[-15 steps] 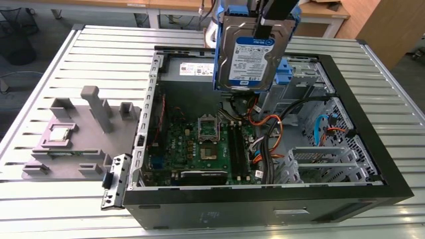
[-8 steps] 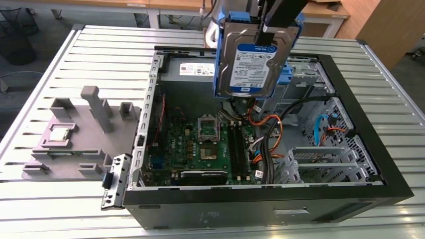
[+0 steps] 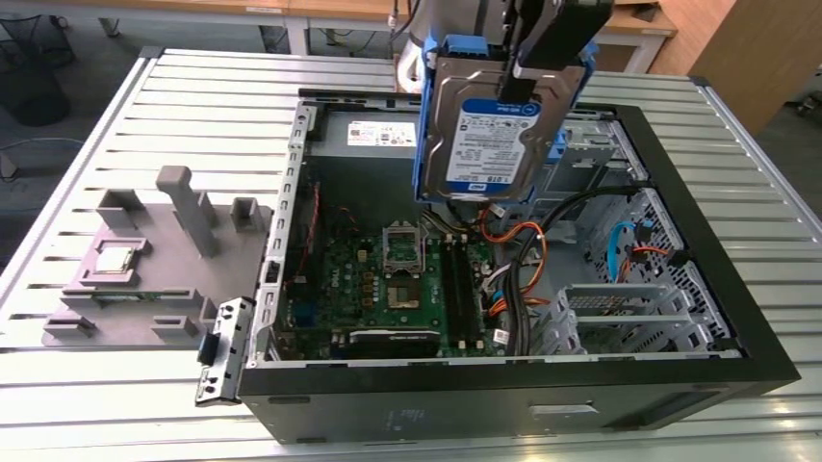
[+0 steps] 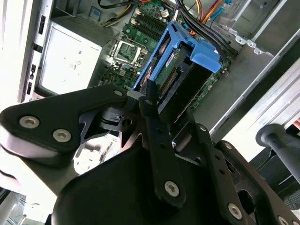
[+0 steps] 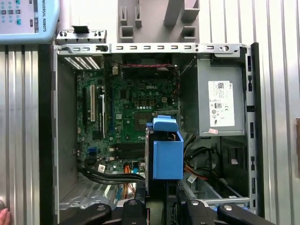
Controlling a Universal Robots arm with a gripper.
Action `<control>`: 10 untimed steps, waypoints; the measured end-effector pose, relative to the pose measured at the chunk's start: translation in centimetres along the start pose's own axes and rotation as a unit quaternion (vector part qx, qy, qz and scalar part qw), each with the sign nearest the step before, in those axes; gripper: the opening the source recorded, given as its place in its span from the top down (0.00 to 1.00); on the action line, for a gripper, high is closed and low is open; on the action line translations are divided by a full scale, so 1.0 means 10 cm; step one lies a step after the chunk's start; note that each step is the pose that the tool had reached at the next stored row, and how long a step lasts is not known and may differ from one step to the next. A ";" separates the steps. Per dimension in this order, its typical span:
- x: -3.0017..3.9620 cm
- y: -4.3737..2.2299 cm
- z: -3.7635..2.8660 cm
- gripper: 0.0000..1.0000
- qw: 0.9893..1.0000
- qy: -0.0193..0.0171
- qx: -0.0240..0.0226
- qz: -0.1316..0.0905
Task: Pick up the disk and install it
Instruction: 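Pick up the disk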
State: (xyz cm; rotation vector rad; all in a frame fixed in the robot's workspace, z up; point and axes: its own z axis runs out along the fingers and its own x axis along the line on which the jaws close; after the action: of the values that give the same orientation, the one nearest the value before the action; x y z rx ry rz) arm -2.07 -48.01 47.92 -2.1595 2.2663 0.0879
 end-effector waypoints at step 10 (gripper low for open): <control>0.028 -0.001 -0.001 0.65 1.000 0.000 0.000 0.001</control>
State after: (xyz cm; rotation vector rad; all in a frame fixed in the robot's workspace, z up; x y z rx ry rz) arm -2.07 -48.30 47.92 -2.1569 2.2694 0.0881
